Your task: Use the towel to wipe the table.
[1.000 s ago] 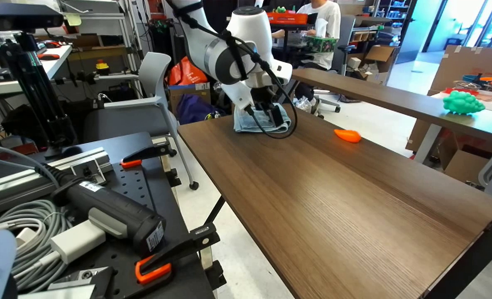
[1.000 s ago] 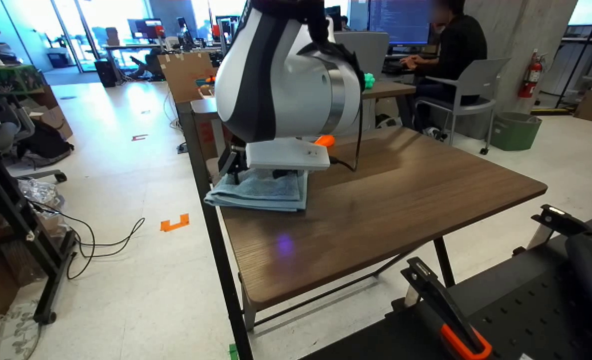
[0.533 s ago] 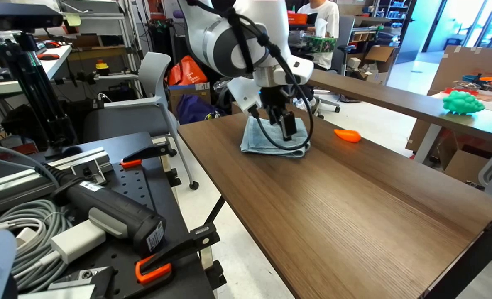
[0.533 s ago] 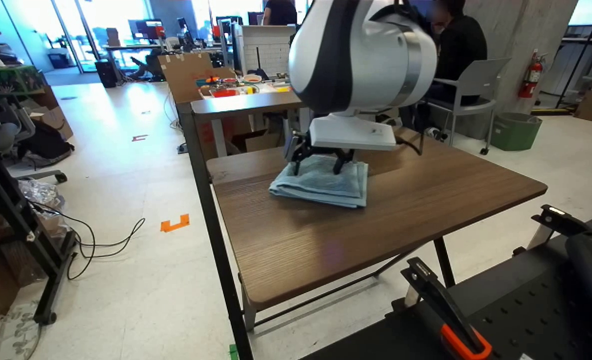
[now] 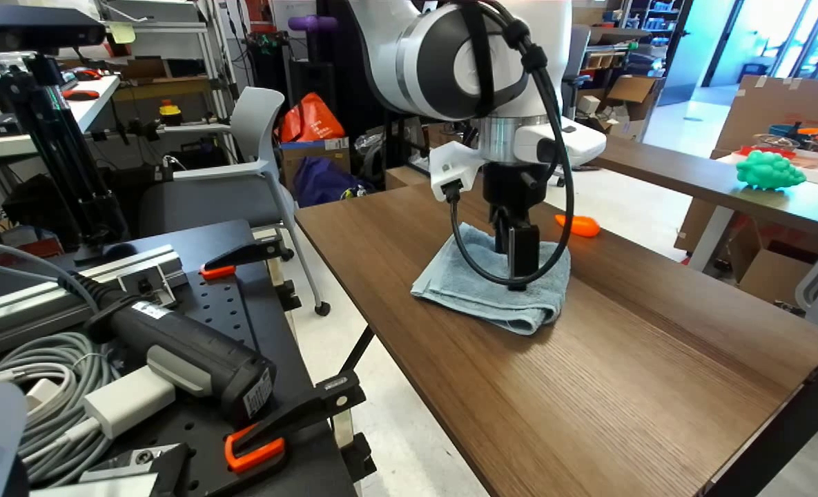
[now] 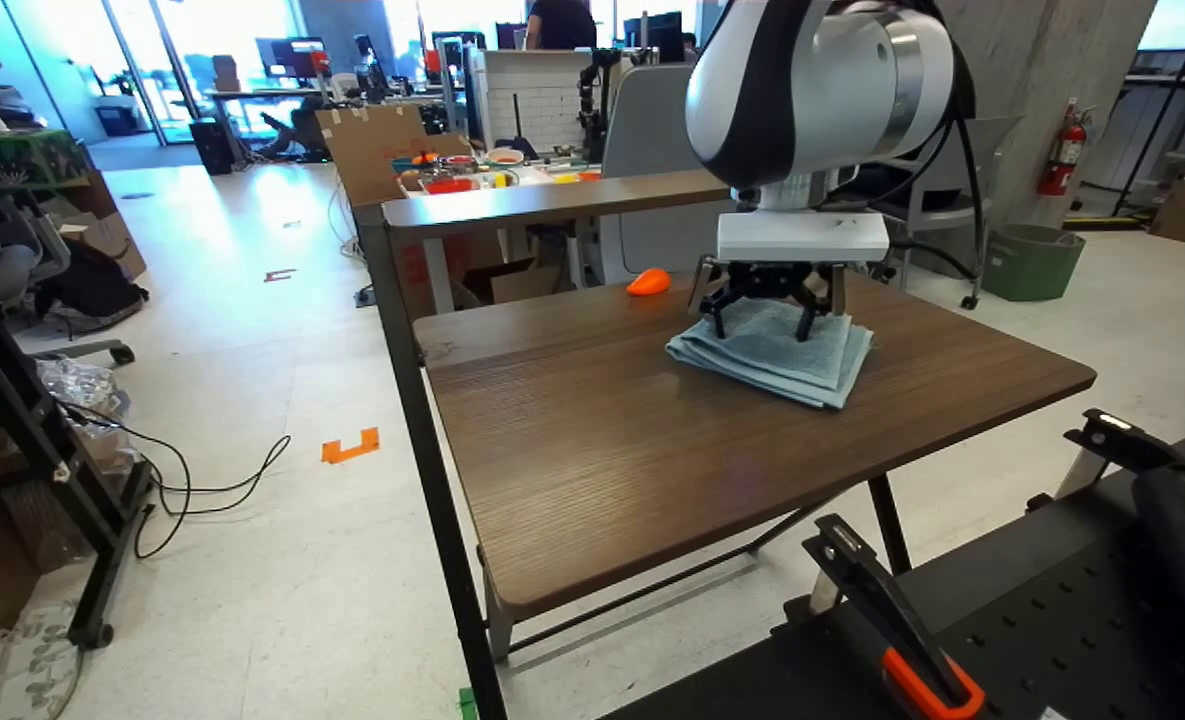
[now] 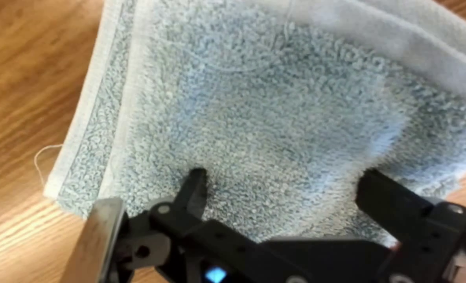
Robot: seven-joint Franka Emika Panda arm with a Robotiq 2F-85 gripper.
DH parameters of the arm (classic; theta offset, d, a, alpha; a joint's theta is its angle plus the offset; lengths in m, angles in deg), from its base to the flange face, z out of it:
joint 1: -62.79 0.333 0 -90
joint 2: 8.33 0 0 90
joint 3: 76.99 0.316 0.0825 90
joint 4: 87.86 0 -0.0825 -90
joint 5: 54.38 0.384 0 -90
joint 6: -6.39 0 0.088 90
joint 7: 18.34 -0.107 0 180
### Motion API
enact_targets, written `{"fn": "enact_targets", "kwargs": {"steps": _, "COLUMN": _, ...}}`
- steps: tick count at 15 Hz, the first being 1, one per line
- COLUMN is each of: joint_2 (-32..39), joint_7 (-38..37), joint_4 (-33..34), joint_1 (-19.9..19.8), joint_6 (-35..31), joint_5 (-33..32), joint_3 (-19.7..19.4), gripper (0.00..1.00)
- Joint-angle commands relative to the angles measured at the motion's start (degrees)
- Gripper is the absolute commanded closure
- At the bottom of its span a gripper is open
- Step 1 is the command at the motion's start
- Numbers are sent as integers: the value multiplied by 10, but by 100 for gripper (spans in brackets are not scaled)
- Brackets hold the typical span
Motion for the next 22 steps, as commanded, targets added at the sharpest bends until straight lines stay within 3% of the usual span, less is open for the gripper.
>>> {"fn": "enact_targets", "kwargs": {"steps": 1, "joint_2": 33, "joint_7": -79, "joint_4": 49, "joint_1": 0, "joint_6": 88, "joint_5": -17, "joint_3": -21, "gripper": 0}}
{"fn": "enact_targets", "kwargs": {"steps": 3, "joint_2": 7, "joint_7": -62, "joint_4": 27, "joint_1": -14, "joint_6": 67, "joint_5": -17, "joint_3": -1, "gripper": 0}}
{"fn": "enact_targets", "kwargs": {"steps": 10, "joint_2": 16, "joint_7": -80, "joint_4": 41, "joint_1": -18, "joint_6": 81, "joint_5": -17, "joint_3": -1, "gripper": 0}}
{"fn": "enact_targets", "kwargs": {"steps": 14, "joint_2": 82, "joint_7": -157, "joint_4": 108, "joint_1": -4, "joint_6": 98, "joint_5": -30, "joint_3": -22, "gripper": 0}}
{"fn": "enact_targets", "kwargs": {"steps": 22, "joint_2": 167, "joint_7": -280, "joint_4": 246, "joint_1": -103, "joint_6": 225, "joint_5": -36, "joint_3": -58, "gripper": 0}}
